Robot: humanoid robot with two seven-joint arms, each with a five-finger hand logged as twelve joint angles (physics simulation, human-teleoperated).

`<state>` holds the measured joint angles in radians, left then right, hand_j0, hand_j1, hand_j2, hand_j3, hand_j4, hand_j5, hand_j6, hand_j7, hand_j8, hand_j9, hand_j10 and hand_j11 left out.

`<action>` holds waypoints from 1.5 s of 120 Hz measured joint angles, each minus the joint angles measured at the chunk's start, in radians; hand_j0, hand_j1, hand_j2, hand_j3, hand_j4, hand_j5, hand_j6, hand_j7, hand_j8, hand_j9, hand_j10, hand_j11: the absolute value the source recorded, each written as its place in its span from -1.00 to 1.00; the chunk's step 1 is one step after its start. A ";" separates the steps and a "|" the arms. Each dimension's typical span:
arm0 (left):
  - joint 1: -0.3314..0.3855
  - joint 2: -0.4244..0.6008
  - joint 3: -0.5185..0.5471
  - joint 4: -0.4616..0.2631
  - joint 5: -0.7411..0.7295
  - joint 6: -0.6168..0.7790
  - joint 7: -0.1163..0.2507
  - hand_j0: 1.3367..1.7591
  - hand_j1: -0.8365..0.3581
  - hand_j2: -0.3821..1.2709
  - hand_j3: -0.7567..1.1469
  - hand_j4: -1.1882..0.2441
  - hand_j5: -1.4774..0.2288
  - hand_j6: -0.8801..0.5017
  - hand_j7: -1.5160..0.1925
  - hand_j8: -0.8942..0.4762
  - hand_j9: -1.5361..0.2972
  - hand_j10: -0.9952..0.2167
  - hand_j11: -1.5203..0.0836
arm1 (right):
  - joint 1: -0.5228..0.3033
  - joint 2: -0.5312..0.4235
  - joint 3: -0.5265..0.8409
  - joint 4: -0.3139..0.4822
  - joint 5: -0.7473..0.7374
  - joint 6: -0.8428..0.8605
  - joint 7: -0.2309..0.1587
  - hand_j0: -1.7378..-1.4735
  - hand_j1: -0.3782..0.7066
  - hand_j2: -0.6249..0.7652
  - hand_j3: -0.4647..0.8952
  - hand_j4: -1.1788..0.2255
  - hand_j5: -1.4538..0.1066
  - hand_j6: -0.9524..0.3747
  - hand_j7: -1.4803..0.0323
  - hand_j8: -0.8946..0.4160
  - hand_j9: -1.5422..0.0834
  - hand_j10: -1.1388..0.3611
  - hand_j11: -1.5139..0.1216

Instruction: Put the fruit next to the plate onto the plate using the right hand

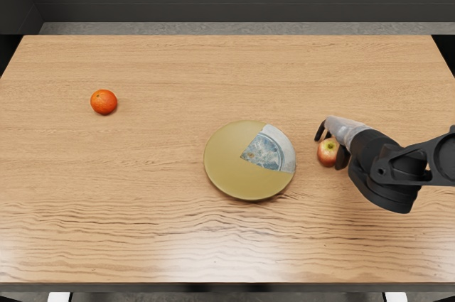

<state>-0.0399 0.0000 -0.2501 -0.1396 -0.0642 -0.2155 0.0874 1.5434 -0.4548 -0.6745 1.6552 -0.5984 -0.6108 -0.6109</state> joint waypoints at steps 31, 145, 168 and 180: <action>0.000 0.000 0.000 0.000 0.000 0.000 0.000 0.52 0.98 -0.54 -0.21 0.66 0.73 0.27 0.77 0.30 0.68 0.64 0.90 | -0.004 0.001 0.000 0.000 -0.002 0.001 0.000 -0.37 0.11 -0.19 -0.32 -0.06 0.00 -0.22 0.07 -0.36 0.07 -0.17 0.02; 0.000 0.000 -0.001 0.000 0.000 0.000 0.000 0.52 0.98 -0.54 -0.21 0.66 0.73 0.27 0.77 0.30 0.68 0.64 0.90 | 0.072 -0.040 0.083 0.061 0.010 0.001 0.001 -0.39 0.18 0.09 -0.32 -0.16 -0.16 -0.21 -0.08 -0.33 -0.09 -0.27 -0.13; 0.000 0.000 -0.001 0.001 0.001 0.000 0.000 0.52 0.98 -0.54 -0.21 0.66 0.73 0.27 0.77 0.30 0.68 0.64 0.90 | 0.109 -0.038 0.139 0.082 0.036 0.001 0.001 -0.40 0.20 0.12 -0.32 -0.16 -0.17 -0.20 -0.08 -0.32 -0.10 -0.26 -0.14; 0.000 0.000 -0.001 0.001 0.001 0.000 0.000 0.52 0.98 -0.54 -0.21 0.66 0.73 0.27 0.77 0.30 0.68 0.64 0.90 | 0.128 -0.026 0.171 0.087 0.057 0.001 0.001 -0.40 0.21 0.14 -0.32 -0.16 -0.17 -0.20 -0.08 -0.33 -0.10 -0.26 -0.14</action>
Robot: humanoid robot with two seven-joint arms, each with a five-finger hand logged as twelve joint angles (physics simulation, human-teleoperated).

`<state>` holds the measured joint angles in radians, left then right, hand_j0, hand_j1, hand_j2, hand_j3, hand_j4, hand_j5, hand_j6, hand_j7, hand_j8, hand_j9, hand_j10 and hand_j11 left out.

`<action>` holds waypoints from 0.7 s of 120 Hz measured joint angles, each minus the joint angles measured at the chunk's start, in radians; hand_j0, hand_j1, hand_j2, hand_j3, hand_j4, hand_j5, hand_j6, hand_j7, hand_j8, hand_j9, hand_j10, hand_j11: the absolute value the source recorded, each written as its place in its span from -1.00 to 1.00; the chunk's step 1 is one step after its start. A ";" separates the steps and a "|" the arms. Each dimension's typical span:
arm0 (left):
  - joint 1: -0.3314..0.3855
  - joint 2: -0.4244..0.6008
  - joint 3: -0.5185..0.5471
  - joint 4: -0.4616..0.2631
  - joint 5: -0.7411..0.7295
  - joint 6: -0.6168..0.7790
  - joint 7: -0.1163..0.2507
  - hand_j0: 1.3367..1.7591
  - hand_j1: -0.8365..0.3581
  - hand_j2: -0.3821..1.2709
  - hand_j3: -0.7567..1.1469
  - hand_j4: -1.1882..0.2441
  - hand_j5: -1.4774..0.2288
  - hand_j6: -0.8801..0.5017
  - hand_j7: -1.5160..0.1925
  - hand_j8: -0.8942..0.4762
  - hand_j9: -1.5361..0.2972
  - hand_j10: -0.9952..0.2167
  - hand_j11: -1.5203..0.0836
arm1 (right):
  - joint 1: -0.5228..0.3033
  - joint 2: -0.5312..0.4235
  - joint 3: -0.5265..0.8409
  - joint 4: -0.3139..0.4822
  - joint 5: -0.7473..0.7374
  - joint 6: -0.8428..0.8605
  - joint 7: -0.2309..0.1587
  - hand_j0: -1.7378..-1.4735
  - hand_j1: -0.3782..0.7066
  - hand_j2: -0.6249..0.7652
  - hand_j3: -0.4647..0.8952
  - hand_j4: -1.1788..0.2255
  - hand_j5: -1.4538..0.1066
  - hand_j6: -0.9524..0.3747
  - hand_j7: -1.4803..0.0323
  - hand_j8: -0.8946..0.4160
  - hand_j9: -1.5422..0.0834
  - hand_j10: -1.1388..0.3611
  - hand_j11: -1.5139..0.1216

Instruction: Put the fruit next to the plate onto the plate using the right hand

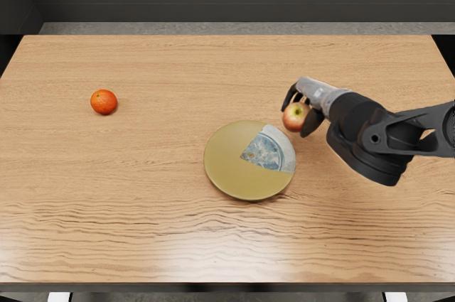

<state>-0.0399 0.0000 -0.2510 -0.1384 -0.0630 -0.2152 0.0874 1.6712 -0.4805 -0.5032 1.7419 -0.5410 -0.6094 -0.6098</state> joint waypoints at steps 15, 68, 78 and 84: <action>0.000 0.000 0.000 0.000 0.000 0.000 0.000 0.52 0.98 -0.54 -0.21 0.66 0.73 0.27 0.77 0.30 0.68 0.64 0.90 | 0.017 0.025 0.042 0.002 0.036 0.000 0.000 -0.40 0.22 0.19 -0.31 -0.15 -0.18 -0.21 -0.08 -0.34 -0.10 -0.26 -0.14; 0.003 0.000 -0.001 0.000 0.001 0.000 0.000 0.52 0.98 -0.54 -0.20 0.66 0.73 0.27 0.77 0.30 0.68 0.64 0.90 | 0.066 0.185 0.105 -0.006 0.145 0.000 0.000 -0.40 0.33 0.41 -0.32 -0.14 -0.19 -0.20 -0.08 -0.33 -0.11 -0.26 -0.15; 0.003 0.000 -0.001 0.000 0.001 0.000 0.000 0.52 0.98 -0.54 -0.20 0.66 0.73 0.27 0.77 0.30 0.68 0.64 0.90 | 0.054 0.202 0.107 -0.007 0.148 0.000 0.000 -0.40 0.34 0.43 -0.32 -0.14 -0.19 -0.20 -0.09 -0.33 -0.11 -0.26 -0.15; 0.003 0.000 -0.001 0.000 0.001 0.000 0.000 0.52 0.98 -0.54 -0.20 0.66 0.73 0.27 0.77 0.30 0.68 0.64 0.90 | 0.045 0.207 0.107 -0.008 0.146 0.000 0.000 -0.40 0.31 0.37 -0.32 -0.15 -0.19 -0.21 -0.09 -0.33 -0.11 -0.26 -0.16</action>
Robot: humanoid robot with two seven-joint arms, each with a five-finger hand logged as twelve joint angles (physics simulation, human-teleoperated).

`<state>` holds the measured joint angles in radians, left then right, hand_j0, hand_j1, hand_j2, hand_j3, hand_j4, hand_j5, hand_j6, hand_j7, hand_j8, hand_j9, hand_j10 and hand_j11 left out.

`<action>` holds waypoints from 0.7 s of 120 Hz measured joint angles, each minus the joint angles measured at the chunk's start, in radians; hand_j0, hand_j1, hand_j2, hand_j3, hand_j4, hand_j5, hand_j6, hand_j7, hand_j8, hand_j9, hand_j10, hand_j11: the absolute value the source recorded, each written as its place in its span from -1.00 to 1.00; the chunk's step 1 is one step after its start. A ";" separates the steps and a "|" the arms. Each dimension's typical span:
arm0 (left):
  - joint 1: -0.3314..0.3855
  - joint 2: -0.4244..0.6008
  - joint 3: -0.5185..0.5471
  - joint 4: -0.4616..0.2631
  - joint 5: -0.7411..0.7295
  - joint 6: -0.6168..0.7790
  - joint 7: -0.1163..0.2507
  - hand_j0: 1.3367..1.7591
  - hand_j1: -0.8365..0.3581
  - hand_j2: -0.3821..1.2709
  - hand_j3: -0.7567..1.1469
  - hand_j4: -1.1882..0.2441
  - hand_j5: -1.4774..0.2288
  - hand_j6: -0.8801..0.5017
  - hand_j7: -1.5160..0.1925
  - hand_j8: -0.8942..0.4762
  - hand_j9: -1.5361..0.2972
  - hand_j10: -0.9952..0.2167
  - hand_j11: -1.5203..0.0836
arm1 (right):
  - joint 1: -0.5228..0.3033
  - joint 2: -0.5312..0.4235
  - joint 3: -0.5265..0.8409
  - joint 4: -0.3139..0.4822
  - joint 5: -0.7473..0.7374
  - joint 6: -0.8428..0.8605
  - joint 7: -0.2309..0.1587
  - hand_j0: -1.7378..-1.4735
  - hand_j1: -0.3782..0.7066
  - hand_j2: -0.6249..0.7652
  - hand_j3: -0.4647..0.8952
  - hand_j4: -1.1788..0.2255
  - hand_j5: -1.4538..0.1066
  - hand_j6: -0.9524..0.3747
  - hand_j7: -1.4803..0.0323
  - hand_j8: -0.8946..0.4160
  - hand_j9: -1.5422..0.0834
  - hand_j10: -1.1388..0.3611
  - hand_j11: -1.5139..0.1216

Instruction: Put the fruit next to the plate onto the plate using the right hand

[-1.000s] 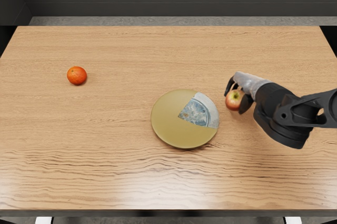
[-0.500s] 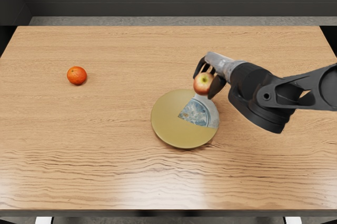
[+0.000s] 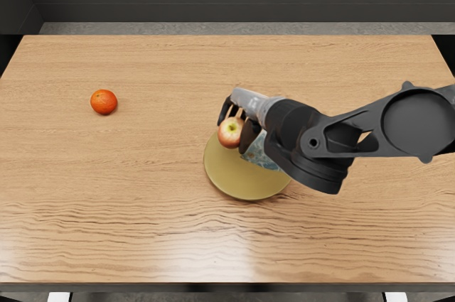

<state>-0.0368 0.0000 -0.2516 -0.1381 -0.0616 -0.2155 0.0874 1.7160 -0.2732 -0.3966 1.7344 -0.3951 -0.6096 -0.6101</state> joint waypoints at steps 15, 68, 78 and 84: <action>0.000 0.000 0.000 0.000 0.000 0.000 0.000 0.52 0.98 -0.54 -0.20 0.66 0.73 0.27 0.77 0.30 0.68 0.64 0.90 | -0.031 0.006 -0.003 -0.005 -0.008 -0.001 -0.001 -0.39 0.24 0.28 -0.32 -0.16 -0.19 -0.22 -0.09 -0.34 -0.11 -0.27 -0.15; 0.000 0.000 0.000 0.000 0.000 0.000 0.000 0.52 0.98 -0.54 -0.20 0.66 0.73 0.27 0.77 0.30 0.68 0.64 0.90 | -0.062 0.003 0.001 -0.001 -0.044 -0.001 -0.001 -0.40 -0.64 -0.02 -0.32 0.45 0.59 0.26 0.68 0.17 0.64 0.31 0.59; 0.000 0.000 0.000 0.000 -0.001 0.000 0.000 0.52 0.98 -0.54 -0.20 0.66 0.73 0.27 0.77 0.30 0.68 0.64 0.90 | -0.057 0.000 0.002 0.003 -0.043 -0.001 -0.001 -0.40 -0.74 -0.05 -0.32 0.53 0.68 0.32 0.77 0.24 0.72 0.38 0.68; 0.000 0.000 0.000 0.000 -0.001 0.000 0.000 0.52 0.98 -0.54 -0.20 0.66 0.73 0.27 0.77 0.30 0.68 0.64 0.90 | -0.054 -0.002 0.004 0.006 -0.043 -0.001 -0.001 -0.40 -0.79 -0.06 -0.32 0.56 0.72 0.34 0.81 0.26 0.76 0.41 0.72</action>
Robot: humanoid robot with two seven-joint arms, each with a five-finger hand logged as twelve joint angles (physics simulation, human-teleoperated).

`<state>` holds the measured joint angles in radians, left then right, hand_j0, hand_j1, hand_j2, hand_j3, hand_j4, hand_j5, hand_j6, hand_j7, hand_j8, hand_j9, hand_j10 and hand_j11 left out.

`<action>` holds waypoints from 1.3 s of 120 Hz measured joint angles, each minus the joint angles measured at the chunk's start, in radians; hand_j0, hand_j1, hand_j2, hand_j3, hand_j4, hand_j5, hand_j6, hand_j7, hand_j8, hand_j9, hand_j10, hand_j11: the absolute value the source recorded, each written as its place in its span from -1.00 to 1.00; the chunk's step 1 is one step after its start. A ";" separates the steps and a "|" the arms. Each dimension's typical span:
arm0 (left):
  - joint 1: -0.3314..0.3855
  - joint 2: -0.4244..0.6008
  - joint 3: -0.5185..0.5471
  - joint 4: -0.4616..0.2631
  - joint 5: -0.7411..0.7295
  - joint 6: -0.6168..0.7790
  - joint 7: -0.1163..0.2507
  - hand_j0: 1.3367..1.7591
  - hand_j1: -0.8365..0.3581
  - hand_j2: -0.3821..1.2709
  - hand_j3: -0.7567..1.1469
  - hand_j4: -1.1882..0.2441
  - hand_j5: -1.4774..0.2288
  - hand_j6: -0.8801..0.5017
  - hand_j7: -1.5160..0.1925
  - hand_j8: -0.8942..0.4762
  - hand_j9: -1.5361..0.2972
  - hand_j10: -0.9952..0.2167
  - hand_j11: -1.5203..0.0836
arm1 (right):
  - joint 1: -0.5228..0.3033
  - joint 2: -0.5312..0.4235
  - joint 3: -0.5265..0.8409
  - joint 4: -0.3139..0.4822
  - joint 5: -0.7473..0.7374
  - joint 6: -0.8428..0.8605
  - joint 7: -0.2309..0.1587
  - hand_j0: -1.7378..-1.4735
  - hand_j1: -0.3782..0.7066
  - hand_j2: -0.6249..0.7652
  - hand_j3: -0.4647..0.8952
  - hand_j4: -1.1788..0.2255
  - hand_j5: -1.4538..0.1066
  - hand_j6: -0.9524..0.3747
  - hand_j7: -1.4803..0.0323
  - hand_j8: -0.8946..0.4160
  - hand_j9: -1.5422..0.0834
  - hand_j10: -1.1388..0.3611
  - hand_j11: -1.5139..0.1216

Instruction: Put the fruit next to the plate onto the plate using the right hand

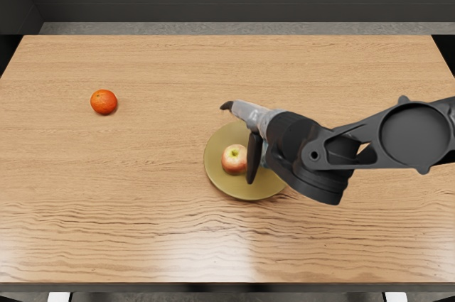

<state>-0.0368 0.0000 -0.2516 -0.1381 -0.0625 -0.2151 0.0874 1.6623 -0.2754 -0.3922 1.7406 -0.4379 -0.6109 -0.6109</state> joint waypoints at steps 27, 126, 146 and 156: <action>0.001 0.000 0.000 0.000 0.001 0.000 0.000 0.52 0.98 -0.54 -0.20 0.66 0.73 0.27 0.77 0.30 0.68 0.64 0.90 | -0.078 -0.018 0.290 0.004 0.055 0.000 0.000 -0.40 -0.89 -0.09 -0.32 0.64 0.82 0.40 0.91 0.33 0.85 0.48 0.81; 0.005 0.000 0.001 0.001 0.007 0.000 0.000 0.52 0.98 -0.54 -0.21 0.66 0.73 0.27 0.77 0.30 0.68 0.64 0.90 | -0.775 -0.645 0.881 -0.178 1.035 1.215 0.000 -0.40 -0.95 -0.10 -0.32 0.68 0.86 0.44 0.96 0.37 0.90 0.52 0.85; 0.002 0.000 0.001 0.001 0.007 0.000 0.000 0.52 0.98 -0.54 -0.21 0.66 0.73 0.27 0.77 0.30 0.68 0.64 0.90 | -0.784 -0.758 0.854 -0.181 1.057 1.221 0.000 -0.40 -0.95 -0.10 -0.32 0.68 0.86 0.44 0.96 0.37 0.90 0.52 0.85; -0.003 0.000 0.001 0.001 0.007 0.000 0.000 0.52 0.98 -0.54 -0.21 0.66 0.73 0.27 0.77 0.31 0.68 0.64 0.90 | -0.787 -0.807 0.845 -0.182 1.068 1.222 0.000 -0.40 -0.95 -0.10 -0.32 0.68 0.86 0.44 0.96 0.37 0.90 0.52 0.85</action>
<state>-0.0398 0.0000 -0.2502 -0.1366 -0.0552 -0.2148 0.0874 0.8758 -1.0827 0.4530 1.5590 0.6305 0.6108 -0.6109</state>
